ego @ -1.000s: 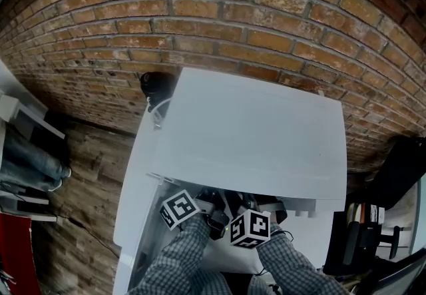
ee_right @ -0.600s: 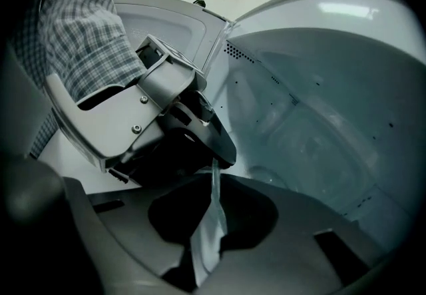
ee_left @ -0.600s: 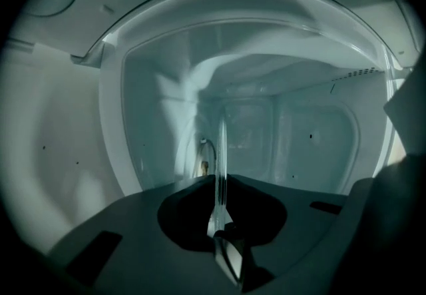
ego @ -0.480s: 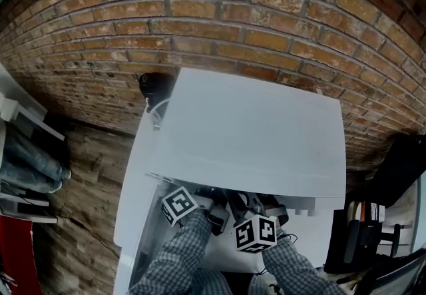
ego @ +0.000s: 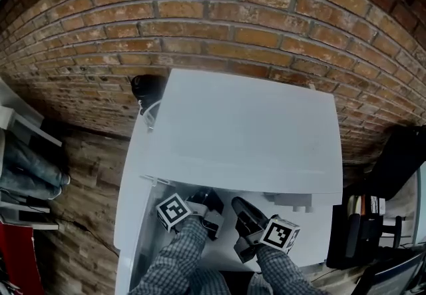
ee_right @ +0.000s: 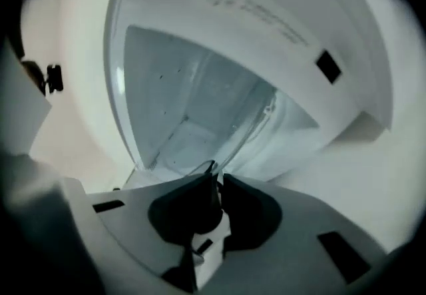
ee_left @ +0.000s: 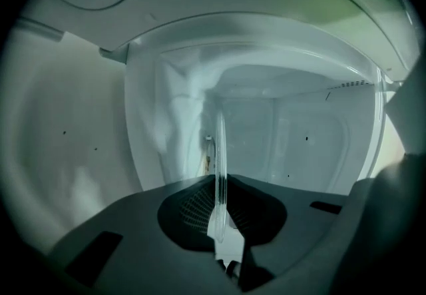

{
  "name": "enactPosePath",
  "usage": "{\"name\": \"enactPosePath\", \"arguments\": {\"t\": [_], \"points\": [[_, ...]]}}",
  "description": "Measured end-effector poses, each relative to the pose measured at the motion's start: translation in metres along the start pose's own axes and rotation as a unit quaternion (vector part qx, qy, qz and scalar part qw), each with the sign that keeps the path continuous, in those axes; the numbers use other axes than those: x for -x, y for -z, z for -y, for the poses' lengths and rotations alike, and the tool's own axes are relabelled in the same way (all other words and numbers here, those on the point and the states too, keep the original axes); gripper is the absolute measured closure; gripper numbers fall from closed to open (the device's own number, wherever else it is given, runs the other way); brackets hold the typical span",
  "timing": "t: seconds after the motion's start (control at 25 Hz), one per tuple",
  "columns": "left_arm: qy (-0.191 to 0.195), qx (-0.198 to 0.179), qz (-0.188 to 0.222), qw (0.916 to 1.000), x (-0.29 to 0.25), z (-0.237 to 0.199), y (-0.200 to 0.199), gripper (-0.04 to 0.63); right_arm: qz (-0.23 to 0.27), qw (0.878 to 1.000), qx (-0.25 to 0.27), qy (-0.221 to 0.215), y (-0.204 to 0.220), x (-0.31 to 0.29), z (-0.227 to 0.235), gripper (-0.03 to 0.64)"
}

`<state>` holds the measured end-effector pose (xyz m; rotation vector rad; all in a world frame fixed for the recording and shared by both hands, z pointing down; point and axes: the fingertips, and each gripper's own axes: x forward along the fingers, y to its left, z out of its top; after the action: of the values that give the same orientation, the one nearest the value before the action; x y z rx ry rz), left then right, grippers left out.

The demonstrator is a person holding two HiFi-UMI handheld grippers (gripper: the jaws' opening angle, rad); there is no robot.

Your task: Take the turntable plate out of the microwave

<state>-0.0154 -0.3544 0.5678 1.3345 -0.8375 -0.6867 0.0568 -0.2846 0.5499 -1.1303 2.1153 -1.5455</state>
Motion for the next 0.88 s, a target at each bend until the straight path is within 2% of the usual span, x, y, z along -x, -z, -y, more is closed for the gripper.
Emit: {"name": "enactPosePath", "arguments": {"t": [0.08, 0.12, 0.16, 0.28, 0.4, 0.44, 0.48, 0.52, 0.68, 0.88], "points": [[0.0, -0.002, -0.002, 1.0, 0.002, 0.0, 0.001, 0.565, 0.044, 0.997, -0.065, -0.012, -0.009, 0.004, 0.006, 0.556], [0.001, -0.004, -0.003, 1.0, 0.003, 0.0, 0.002, 0.565, 0.062, 0.994, -0.088, -0.02, -0.013, 0.005, 0.008, 0.498], [0.002, -0.004, -0.003, 1.0, 0.003, -0.001, 0.002, 0.565, 0.077, 0.991, -0.105, -0.027, -0.018, 0.006, 0.008, 0.48], [0.021, -0.002, -0.005, 0.9998, 0.004, 0.005, 0.003, 0.563, 0.112, 0.984, -0.135, -0.036, -0.03, 0.004, 0.013, 0.479], [0.056, -0.001, -0.006, 0.9984, 0.004, 0.019, 0.006, 0.563, 0.13, 0.98, -0.149, -0.033, -0.038, 0.001, 0.019, 0.479], [0.06, -0.001, -0.007, 0.9982, 0.005, 0.02, 0.007, 0.561, 0.132, 0.979, -0.15, -0.03, -0.039, 0.0, 0.02, 0.481], [0.062, -0.001, -0.007, 0.9981, 0.006, 0.022, 0.007, 0.558, 0.134, 0.979, -0.152, -0.025, -0.04, 0.0, 0.022, 0.521], [0.063, -0.001, -0.008, 0.998, 0.007, 0.023, 0.008, 0.557, 0.138, 0.978, -0.155, -0.022, -0.04, -0.001, 0.024, 0.532], [0.069, 0.008, -0.011, 0.9975, 0.012, 0.023, 0.011, 0.555, 0.159, 0.972, -0.17, -0.024, -0.049, -0.002, 0.03, 0.532], [0.075, 0.017, -0.014, 0.9969, 0.02, 0.023, 0.015, 0.551, 0.163, 0.971, -0.173, -0.028, -0.057, -0.011, 0.033, 0.531]]}}
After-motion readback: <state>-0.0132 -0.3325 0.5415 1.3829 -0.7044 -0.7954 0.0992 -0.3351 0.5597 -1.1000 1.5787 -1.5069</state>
